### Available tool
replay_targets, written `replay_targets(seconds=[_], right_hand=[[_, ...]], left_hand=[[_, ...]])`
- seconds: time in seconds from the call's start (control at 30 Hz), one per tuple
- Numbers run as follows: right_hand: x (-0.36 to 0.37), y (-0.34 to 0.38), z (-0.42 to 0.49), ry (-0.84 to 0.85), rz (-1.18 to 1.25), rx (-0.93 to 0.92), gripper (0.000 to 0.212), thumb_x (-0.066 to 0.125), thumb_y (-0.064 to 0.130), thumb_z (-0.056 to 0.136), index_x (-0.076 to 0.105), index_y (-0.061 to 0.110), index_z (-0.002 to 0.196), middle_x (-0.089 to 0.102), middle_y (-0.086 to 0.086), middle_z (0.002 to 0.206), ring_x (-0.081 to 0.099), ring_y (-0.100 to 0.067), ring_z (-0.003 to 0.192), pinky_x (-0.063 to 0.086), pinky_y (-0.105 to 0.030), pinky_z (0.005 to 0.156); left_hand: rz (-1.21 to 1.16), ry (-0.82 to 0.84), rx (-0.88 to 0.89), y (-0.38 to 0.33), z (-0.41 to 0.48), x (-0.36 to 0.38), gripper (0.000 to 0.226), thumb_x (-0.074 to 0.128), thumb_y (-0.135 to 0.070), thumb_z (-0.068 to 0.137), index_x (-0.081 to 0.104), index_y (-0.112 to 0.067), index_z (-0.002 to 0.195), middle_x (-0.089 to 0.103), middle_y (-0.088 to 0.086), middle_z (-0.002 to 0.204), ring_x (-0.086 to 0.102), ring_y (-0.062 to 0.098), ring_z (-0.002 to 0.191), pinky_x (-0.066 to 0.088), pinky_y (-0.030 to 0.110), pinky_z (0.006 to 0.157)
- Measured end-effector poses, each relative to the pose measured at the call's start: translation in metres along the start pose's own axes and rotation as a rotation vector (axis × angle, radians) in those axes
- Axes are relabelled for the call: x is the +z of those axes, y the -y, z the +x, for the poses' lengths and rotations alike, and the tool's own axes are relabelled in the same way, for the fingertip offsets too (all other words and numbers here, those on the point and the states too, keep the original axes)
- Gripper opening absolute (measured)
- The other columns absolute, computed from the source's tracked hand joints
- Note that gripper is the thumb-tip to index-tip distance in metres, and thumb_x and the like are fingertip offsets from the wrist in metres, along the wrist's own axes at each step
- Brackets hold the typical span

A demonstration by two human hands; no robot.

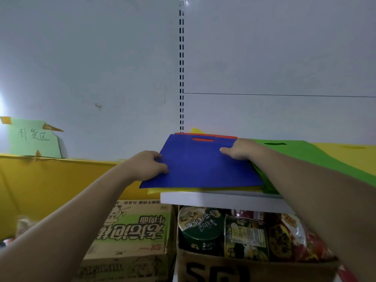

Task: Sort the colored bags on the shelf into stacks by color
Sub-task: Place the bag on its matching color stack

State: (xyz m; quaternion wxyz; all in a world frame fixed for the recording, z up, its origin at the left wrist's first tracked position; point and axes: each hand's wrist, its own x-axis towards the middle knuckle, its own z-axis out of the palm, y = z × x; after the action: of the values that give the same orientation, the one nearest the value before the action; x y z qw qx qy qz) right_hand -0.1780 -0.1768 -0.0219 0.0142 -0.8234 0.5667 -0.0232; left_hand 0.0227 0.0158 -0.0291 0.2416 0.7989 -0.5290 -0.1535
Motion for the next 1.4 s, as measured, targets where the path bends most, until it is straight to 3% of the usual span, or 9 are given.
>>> replay_targets(seconds=[0.23,0.5,0.73,0.83,0.9,0.97,1.07,1.27,1.4], right_hand=[[-0.003,0.004,0.008,-0.036,0.029,-0.014,0.046,0.054,0.056,0.089,0.054,0.01,0.09,0.058,-0.007,0.104,0.051,-0.023,0.087,0.041,-0.029,0.074],[0.003,0.003,0.012,-0.074,0.101,0.041,0.044,0.056,0.054,0.088,0.05,0.011,0.092,0.061,-0.009,0.112,0.052,-0.025,0.092,0.042,-0.029,0.076],[-0.005,0.0,0.014,-0.015,0.28,0.163,0.06,0.072,0.041,0.081,0.052,0.002,0.122,0.056,-0.014,0.126,0.055,-0.03,0.112,0.045,-0.033,0.086],[-0.005,0.0,0.016,-0.051,0.224,0.165,0.043,0.07,0.031,0.085,0.056,0.002,0.114,0.059,-0.012,0.109,0.058,-0.027,0.103,0.046,-0.03,0.081],[-0.001,-0.002,0.019,-0.119,0.227,0.157,0.015,0.063,0.018,0.087,0.055,0.006,0.088,0.054,-0.008,0.087,0.054,-0.024,0.083,0.042,-0.028,0.066],[0.002,-0.005,0.024,-0.176,0.301,0.157,0.02,0.055,0.009,0.086,0.043,0.009,0.07,0.049,-0.006,0.078,0.049,-0.022,0.071,0.036,-0.026,0.055],[0.002,-0.01,0.027,-0.253,0.407,0.129,0.029,0.055,0.013,0.088,0.038,0.01,0.064,0.044,-0.004,0.068,0.04,-0.017,0.056,0.027,-0.028,0.046],[-0.009,-0.011,0.019,-0.389,0.918,0.008,0.031,0.048,0.02,0.096,0.034,0.014,0.069,0.041,-0.004,0.072,0.039,-0.019,0.063,0.032,-0.03,0.058],[-0.024,-0.008,-0.006,-0.492,1.236,-0.026,0.013,0.049,0.021,0.095,0.052,0.01,0.089,0.054,-0.008,0.088,0.049,-0.021,0.073,0.039,-0.032,0.06]], left_hand=[[0.023,-0.153,-0.096,0.002,0.007,0.006,0.049,0.054,-0.041,0.091,0.055,-0.004,0.123,0.061,0.01,0.118,0.053,0.019,0.086,0.042,0.029,0.075],[-0.008,-0.205,-0.121,0.006,0.009,0.006,0.046,0.063,-0.037,0.088,0.057,-0.006,0.122,0.055,0.002,0.095,0.056,0.019,0.083,0.047,0.031,0.074],[-0.061,-0.225,-0.071,0.008,0.008,0.009,0.041,0.059,-0.028,0.091,0.054,-0.011,0.128,0.054,0.0,0.098,0.055,0.016,0.081,0.044,0.028,0.068],[-0.071,-0.231,-0.048,0.008,0.009,0.009,0.038,0.059,-0.026,0.091,0.053,-0.015,0.127,0.056,-0.004,0.089,0.057,0.015,0.079,0.048,0.029,0.069],[-0.074,-0.243,-0.037,0.008,0.009,0.009,0.038,0.058,-0.023,0.091,0.052,-0.016,0.128,0.054,-0.008,0.083,0.057,0.015,0.079,0.05,0.031,0.072],[-0.089,-0.254,-0.023,0.008,0.009,0.008,0.038,0.057,-0.02,0.092,0.05,-0.016,0.129,0.055,-0.007,0.085,0.057,0.014,0.079,0.049,0.029,0.07],[-0.115,-0.267,-0.006,0.009,0.007,0.007,0.039,0.054,-0.015,0.093,0.048,-0.015,0.131,0.056,-0.003,0.095,0.056,0.012,0.077,0.046,0.022,0.06],[-0.261,-0.348,0.039,0.009,0.001,0.001,0.035,0.05,-0.014,0.095,0.047,-0.018,0.13,0.062,0.0,0.101,0.059,0.014,0.081,0.044,0.022,0.056],[-0.391,-0.467,0.103,0.007,-0.011,-0.005,0.034,0.048,-0.013,0.096,0.047,-0.021,0.129,0.055,-0.009,0.088,0.054,0.008,0.076,0.043,0.023,0.057]])
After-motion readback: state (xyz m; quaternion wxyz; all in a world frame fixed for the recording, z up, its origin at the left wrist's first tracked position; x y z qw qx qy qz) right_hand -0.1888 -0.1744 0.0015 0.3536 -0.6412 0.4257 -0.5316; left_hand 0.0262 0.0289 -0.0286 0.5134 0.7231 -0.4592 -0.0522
